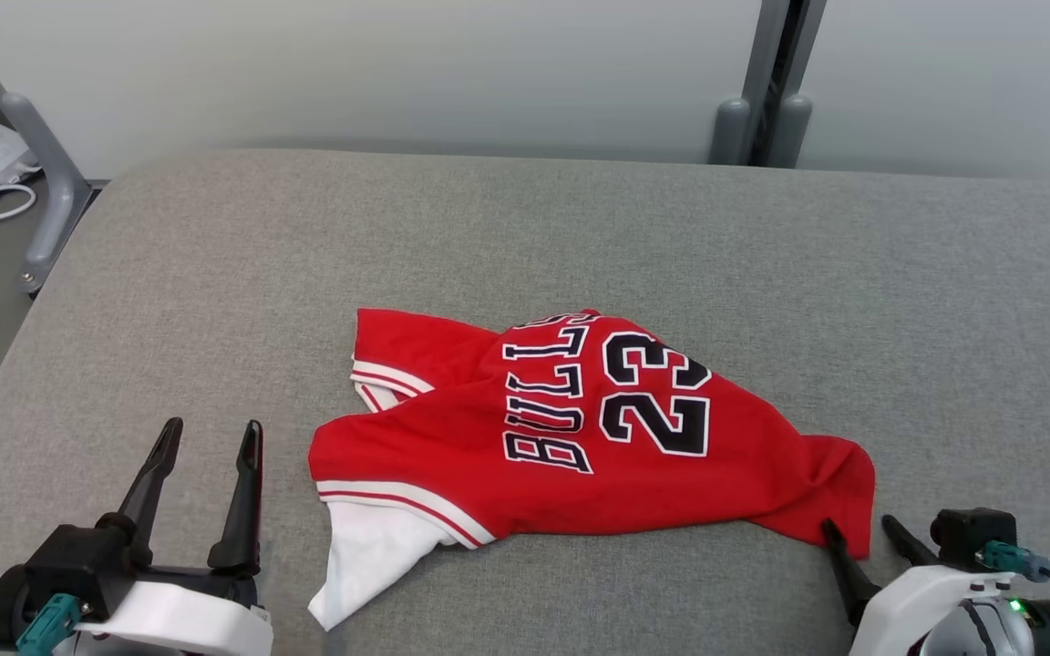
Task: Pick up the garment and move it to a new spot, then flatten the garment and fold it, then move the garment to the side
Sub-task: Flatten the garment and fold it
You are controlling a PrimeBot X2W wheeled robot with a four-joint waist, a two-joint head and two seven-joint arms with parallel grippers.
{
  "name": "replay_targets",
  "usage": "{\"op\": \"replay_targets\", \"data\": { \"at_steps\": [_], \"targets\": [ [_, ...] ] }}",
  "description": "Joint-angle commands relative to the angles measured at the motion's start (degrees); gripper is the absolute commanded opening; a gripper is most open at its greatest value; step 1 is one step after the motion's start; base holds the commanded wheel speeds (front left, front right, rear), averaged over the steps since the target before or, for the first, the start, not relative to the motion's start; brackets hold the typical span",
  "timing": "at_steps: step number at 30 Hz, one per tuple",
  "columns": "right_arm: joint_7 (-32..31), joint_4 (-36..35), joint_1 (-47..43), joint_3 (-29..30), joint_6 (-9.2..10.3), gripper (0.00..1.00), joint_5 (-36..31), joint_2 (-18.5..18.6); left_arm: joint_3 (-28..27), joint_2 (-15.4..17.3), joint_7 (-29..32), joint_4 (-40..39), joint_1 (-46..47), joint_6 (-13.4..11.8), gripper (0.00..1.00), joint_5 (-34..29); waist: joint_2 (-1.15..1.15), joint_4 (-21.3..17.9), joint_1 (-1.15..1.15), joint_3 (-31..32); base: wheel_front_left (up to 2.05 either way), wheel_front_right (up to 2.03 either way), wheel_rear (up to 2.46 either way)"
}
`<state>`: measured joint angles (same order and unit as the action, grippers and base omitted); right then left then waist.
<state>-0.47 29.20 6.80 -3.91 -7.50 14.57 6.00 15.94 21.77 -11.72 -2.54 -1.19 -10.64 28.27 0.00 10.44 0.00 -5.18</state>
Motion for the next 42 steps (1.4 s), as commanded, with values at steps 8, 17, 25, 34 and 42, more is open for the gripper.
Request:
{"op": "replay_targets", "data": {
  "at_steps": [8, 17, 25, 34, 42],
  "targets": [
    [-3.9, 5.7, 3.8, -4.7, 0.02, 0.00, 5.1, 1.8, -0.5, -0.2, -1.2, 1.7, 2.0, 0.3, 1.00, 0.5, 0.00, -0.3, 0.00, -1.1, 0.00, 0.00, 0.00],
    [-18.8, -13.6, 1.3, -8.5, 0.03, 0.00, 15.6, 11.7, -1.5, 0.0, -1.9, 2.0, 0.4, -0.1, 1.00, 0.8, 0.00, -3.3, 0.00, -0.6, 0.00, 0.00, 0.00],
    [-39.6, -40.6, -3.6, 1.5, 0.01, 0.00, 21.3, 13.5, -1.7, 0.0, -2.4, 1.9, 0.1, 0.2, 1.00, 1.0, 0.00, -4.9, 0.00, -0.5, 0.00, 0.00, 0.00],
    [-42.1, -43.0, -3.2, 7.3, 0.02, 0.00, 16.5, 9.0, -1.3, -0.9, -2.8, 2.4, 1.6, 0.8, 1.00, 1.1, 0.00, -4.3, 0.00, -1.6, 0.00, 0.00, 0.00],
    [-28.7, -26.4, -2.4, 5.4, 0.01, 0.00, 14.5, 8.6, -0.9, -1.2, -2.9, 3.6, 3.1, 1.7, 1.00, 1.1, 0.00, -3.7, 0.00, -3.0, 0.00, 0.00, 0.00]
  ]
}}
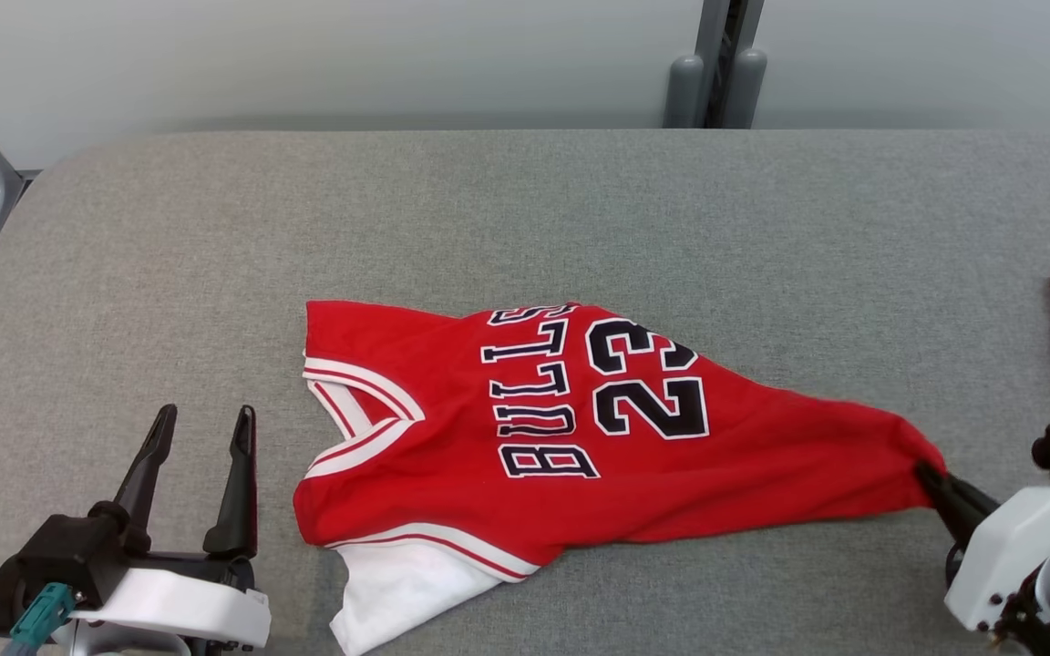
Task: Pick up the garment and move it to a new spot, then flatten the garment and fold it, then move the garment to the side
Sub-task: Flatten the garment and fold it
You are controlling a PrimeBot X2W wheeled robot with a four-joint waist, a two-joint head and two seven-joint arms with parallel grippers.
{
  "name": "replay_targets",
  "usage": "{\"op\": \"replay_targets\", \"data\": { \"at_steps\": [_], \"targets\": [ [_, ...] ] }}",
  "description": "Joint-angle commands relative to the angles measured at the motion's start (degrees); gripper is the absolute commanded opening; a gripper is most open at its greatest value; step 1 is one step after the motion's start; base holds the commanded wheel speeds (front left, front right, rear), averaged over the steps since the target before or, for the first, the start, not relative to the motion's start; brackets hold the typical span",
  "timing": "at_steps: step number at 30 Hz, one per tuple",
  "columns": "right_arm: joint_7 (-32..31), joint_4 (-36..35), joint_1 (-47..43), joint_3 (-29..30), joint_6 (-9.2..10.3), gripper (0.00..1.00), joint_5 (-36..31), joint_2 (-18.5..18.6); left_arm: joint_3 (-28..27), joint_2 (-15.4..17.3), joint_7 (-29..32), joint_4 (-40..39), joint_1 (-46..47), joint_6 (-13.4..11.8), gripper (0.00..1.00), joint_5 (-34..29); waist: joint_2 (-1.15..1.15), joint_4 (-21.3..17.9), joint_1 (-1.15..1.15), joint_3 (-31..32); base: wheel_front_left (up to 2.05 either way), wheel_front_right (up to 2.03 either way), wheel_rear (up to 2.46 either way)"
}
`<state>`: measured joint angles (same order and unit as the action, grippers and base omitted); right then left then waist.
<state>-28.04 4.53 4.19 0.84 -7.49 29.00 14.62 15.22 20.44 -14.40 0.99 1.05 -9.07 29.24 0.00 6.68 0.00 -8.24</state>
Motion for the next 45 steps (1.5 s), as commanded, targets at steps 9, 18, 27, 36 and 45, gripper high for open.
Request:
{"op": "replay_targets", "data": {
  "at_steps": [9, 18, 27, 36, 45],
  "targets": [
    [13.8, 14.5, 2.0, -4.1, 0.00, 1.00, 0.7, 0.1, 0.1, 0.1, -0.4, 1.1, 1.8, 0.8, 1.00, 0.0, 0.00, -0.2, 0.00, -0.5, 0.00, 0.00, 0.00],
    [24.3, 14.8, -2.1, 0.7, 0.00, 1.00, -0.5, 1.2, 0.1, 0.6, -0.3, 1.4, 0.2, -0.1, 1.00, -0.2, 0.00, -1.4, 0.00, 1.5, 0.00, 0.00, 0.00],
    [34.0, 3.3, -1.2, 7.6, 0.00, 1.00, -10.5, -3.6, 0.0, 1.4, 0.6, 0.6, -1.9, -1.2, 1.00, -0.1, 0.00, -2.8, 0.00, 4.6, 0.00, 0.00, 0.00],
    [33.1, -6.0, -2.9, 2.2, 0.00, 1.00, -14.1, -6.5, 0.6, 2.3, 2.1, -0.8, -4.3, -2.3, 1.00, -0.6, 0.00, -2.8, 0.00, 8.1, 0.00, 0.00, 0.00],
    [30.6, -10.4, -7.9, 1.5, 0.01, 1.00, -14.5, -8.4, 0.9, 2.5, 3.1, -2.0, -6.6, -3.4, 1.00, 0.1, 0.00, -3.2, 0.00, 9.1, 0.00, 0.00, 0.00]
  ]
}}
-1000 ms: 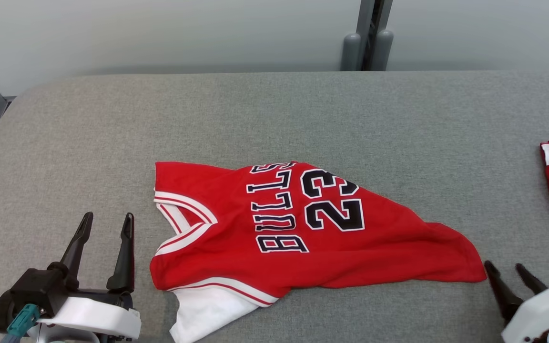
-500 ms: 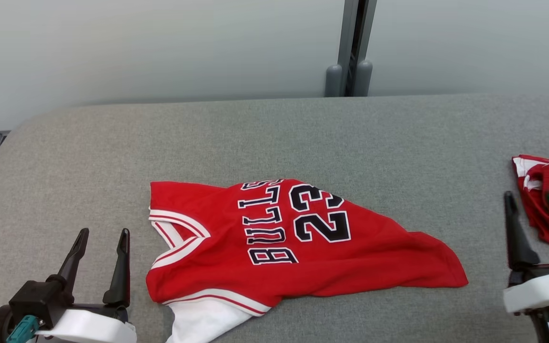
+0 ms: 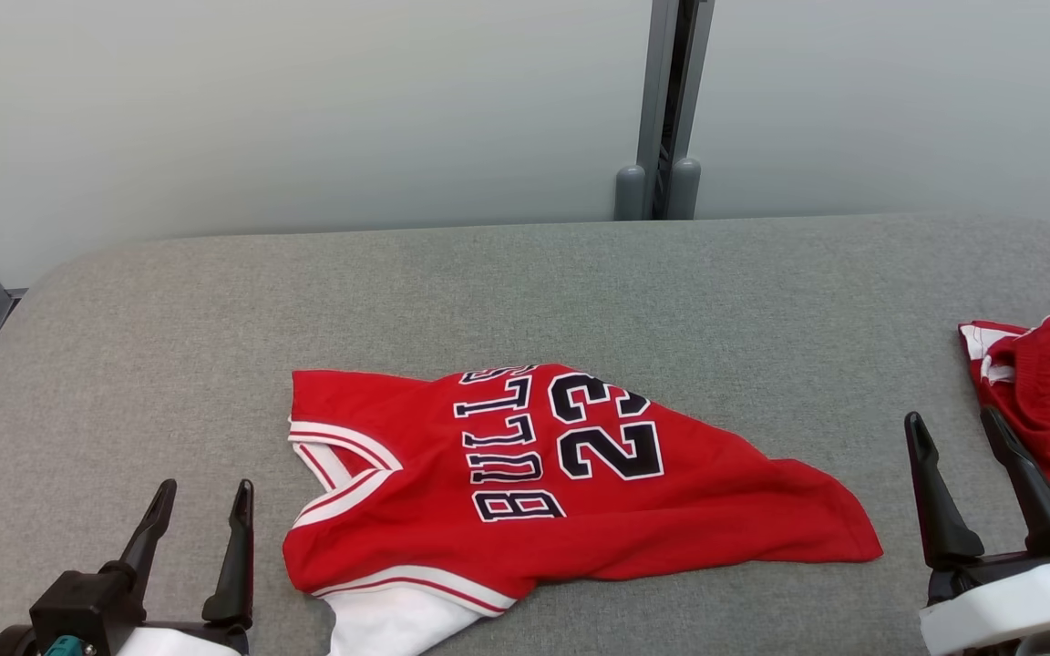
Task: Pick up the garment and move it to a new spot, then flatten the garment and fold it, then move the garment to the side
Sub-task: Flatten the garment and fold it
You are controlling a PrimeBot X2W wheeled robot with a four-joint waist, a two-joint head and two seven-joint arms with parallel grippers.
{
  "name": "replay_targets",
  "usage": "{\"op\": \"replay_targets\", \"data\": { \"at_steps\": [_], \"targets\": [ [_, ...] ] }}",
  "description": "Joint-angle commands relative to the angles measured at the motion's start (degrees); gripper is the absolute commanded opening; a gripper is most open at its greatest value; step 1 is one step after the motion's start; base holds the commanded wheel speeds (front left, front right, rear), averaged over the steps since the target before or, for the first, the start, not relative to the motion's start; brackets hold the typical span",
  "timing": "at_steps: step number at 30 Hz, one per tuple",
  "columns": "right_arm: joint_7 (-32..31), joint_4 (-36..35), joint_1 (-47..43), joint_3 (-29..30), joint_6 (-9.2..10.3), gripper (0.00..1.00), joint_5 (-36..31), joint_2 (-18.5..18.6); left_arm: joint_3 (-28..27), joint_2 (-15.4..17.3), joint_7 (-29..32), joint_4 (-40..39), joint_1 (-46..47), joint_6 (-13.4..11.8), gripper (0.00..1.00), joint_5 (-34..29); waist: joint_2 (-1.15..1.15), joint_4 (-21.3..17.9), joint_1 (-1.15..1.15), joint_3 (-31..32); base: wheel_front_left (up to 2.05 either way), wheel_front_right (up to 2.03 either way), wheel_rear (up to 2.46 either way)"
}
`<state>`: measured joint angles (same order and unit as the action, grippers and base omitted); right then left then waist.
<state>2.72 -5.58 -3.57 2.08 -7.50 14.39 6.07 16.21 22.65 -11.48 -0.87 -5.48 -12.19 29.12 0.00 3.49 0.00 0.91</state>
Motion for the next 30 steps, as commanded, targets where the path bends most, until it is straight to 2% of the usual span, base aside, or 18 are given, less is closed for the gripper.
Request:
{"op": "replay_targets", "data": {
  "at_steps": [1, 9, 15, 24, 30],
  "targets": [
    [-0.3, -0.3, -0.4, 0.3, 0.01, 1.00, 0.2, 0.0, 0.0, 0.4, 0.1, -0.1, 0.0, -0.2, 1.00, 0.3, 0.00, 0.0, 0.00, -0.1, 0.00, 0.00, 0.00],
    [-1.0, -0.6, -0.3, 0.1, 0.02, 1.00, 0.6, -0.5, 2.1, 0.4, 2.0, 0.6, 0.9, 1.8, 1.00, 0.9, 0.00, 0.2, 0.00, -0.5, 0.00, 0.00, 0.00],
    [-1.3, -0.4, 0.4, -0.4, 0.01, 1.00, 0.8, -0.7, 6.6, -0.4, 5.5, 3.1, -0.4, 5.2, 1.00, 2.1, 0.00, 0.6, 0.00, -2.0, 0.00, 0.00, 0.00],
    [-0.9, 0.3, 1.7, -1.3, 0.02, 1.00, 0.6, -0.8, 12.4, -2.3, 8.3, 13.1, -1.5, 11.1, 1.00, 4.0, 0.00, 0.8, 0.00, -4.3, 0.00, 0.00, 0.00],
    [-1.0, 0.5, 2.2, -1.0, 0.02, 1.00, 0.4, -0.9, 14.0, -3.2, 7.0, 18.8, 0.6, 13.0, 1.00, 3.5, 0.00, 0.8, 0.00, -5.7, 0.00, 0.00, 0.00]
  ]
}}
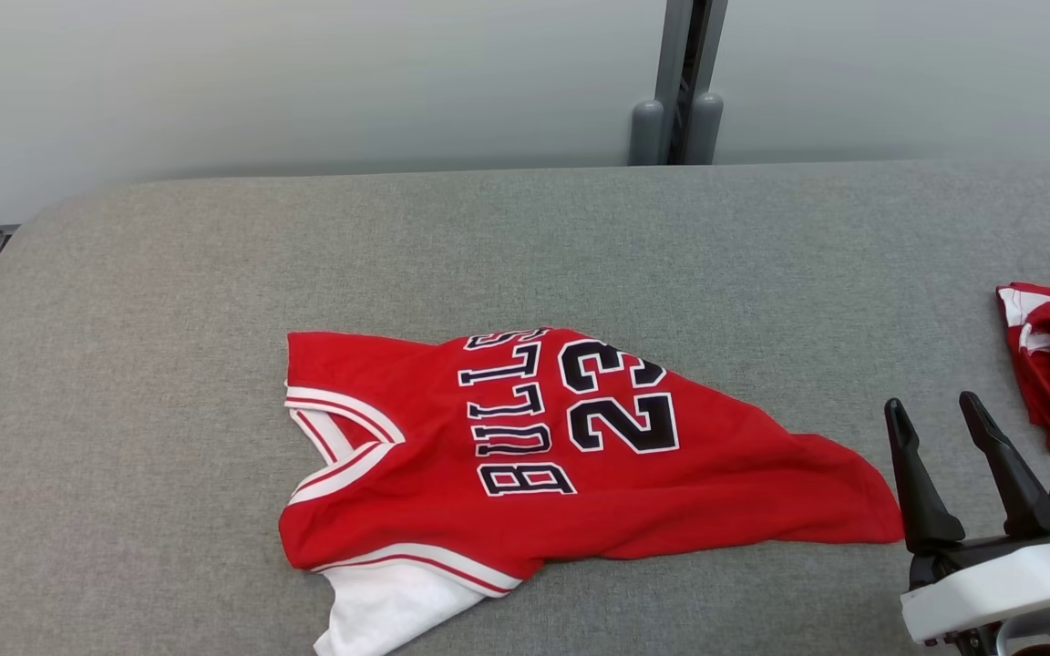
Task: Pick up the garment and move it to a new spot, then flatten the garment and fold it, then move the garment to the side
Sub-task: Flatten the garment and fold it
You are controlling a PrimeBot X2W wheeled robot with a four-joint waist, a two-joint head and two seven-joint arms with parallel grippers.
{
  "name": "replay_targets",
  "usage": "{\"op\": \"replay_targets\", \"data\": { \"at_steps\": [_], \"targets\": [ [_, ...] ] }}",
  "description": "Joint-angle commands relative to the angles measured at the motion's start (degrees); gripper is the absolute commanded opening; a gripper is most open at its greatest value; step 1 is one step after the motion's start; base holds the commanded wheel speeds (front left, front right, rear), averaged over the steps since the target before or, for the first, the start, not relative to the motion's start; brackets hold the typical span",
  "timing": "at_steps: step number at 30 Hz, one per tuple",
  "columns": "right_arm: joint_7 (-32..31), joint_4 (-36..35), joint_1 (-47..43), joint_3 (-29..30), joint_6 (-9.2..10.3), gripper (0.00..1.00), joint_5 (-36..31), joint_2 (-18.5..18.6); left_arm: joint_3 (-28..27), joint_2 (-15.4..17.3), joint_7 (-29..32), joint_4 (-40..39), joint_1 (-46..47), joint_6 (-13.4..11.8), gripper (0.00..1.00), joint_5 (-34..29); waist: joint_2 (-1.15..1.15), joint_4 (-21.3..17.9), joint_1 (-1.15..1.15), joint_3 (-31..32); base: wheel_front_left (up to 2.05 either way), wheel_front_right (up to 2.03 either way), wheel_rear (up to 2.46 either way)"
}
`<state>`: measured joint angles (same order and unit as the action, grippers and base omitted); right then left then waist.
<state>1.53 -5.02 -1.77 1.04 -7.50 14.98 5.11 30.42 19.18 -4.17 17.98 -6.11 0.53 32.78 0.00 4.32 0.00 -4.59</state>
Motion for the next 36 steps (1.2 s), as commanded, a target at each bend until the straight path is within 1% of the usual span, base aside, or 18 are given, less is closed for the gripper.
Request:
{"op": "replay_targets", "data": {
  "at_steps": [1, 6, 8, 9, 10, 14, 17, 21, 28, 31, 32, 33, 36],
  "targets": [
    [0.0, 0.0, 0.5, 0.1, 0.02, 1.00, -0.3, 0.1, -0.2, 0.1, -0.7, 0.8, 1.6, 0.5, 1.00, -0.2, 0.00, 0.0, 0.00, -0.4, 0.00, 0.00, 0.00],
    [-0.3, 0.0, 1.1, 0.2, 0.02, 1.00, -0.2, 0.0, 0.2, 0.0, -2.2, 4.9, 4.0, 0.9, 1.00, -1.3, 0.00, -0.2, 0.00, -1.4, 0.00, 0.00, 0.00],
    [-0.6, 0.3, 1.0, 0.3, 0.02, 1.00, 0.0, 0.0, 0.8, -0.1, -2.4, 6.1, 4.7, 1.6, 1.00, -1.7, 0.00, -0.3, 0.00, -1.6, 0.00, 0.00, 0.00],
    [-0.9, 0.6, 0.9, 0.4, 0.02, 1.00, 0.0, 0.0, 1.1, -0.2, -2.4, 6.6, 5.1, 2.0, 0.85, -1.7, 0.00, -0.4, 0.00, -1.7, 0.00, 0.00, 0.00],
    [-1.0, 0.9, 0.8, 0.5, 0.02, 1.00, 0.1, 0.1, 1.2, -0.3, -2.7, 7.0, 5.3, 2.2, 0.00, -1.7, 0.00, -0.4, 0.00, -1.8, 0.00, 0.00, 0.00],
    [-2.0, 2.7, -0.1, 1.0, 0.02, 1.00, 0.2, 0.7, 1.5, -0.6, -3.4, 7.9, 5.7, 2.5, 0.00, -1.9, 0.00, -0.3, 0.00, -2.2, 0.00, 0.00, 0.00],
    [-2.5, 6.2, -1.2, 1.1, 0.01, 1.00, 0.7, 1.7, 1.2, -0.3, -3.9, 8.1, 6.5, 2.5, 0.00, -1.6, 0.00, 0.1, 0.00, -2.9, 0.00, 0.00, 0.00],
    [-2.1, 13.3, -0.6, 0.9, 0.01, 1.00, 1.8, 2.1, 0.7, -0.2, -4.4, 8.0, 7.8, 2.6, 0.00, -1.2, 0.00, 0.4, 0.00, -4.4, 0.00, 0.00, 0.00],
    [2.4, 26.6, 4.3, 0.0, 0.01, 1.00, 3.9, 1.7, 0.4, 0.1, -5.0, 8.8, 10.3, 3.0, 0.00, -1.1, 0.00, 1.2, 0.00, -6.9, 0.00, 0.00, 0.00],
    [2.5, 31.2, 6.5, -1.0, 0.01, 1.00, 4.6, 1.9, 0.9, 0.3, -5.4, 9.0, 11.0, 3.4, 0.00, -1.5, 0.00, 1.4, 0.00, -7.6, 0.00, 0.00, 0.00],
    [2.0, 32.6, 7.1, -1.5, 0.01, 0.47, 5.0, 1.9, 1.1, 0.3, -5.5, 9.0, 11.2, 3.6, 0.00, -1.5, 0.00, 1.4, 0.00, -7.7, 0.00, 0.00, 0.00],
    [1.9, 33.8, 7.5, -2.3, 0.01, 0.00, 5.4, 2.1, 1.3, 0.3, -5.5, 9.0, 11.3, 3.8, 0.00, -1.5, 0.00, 1.5, 0.00, -7.8, 0.00, 0.00, 0.00],
    [3.3, 34.3, 8.0, -3.5, 0.01, 0.00, 7.0, 2.8, 0.8, 0.4, -5.1, 7.3, 11.2, 4.4, 0.00, 0.2, 0.00, 1.7, 0.00, -7.4, 0.00, 0.00, 0.00]
  ]
}}
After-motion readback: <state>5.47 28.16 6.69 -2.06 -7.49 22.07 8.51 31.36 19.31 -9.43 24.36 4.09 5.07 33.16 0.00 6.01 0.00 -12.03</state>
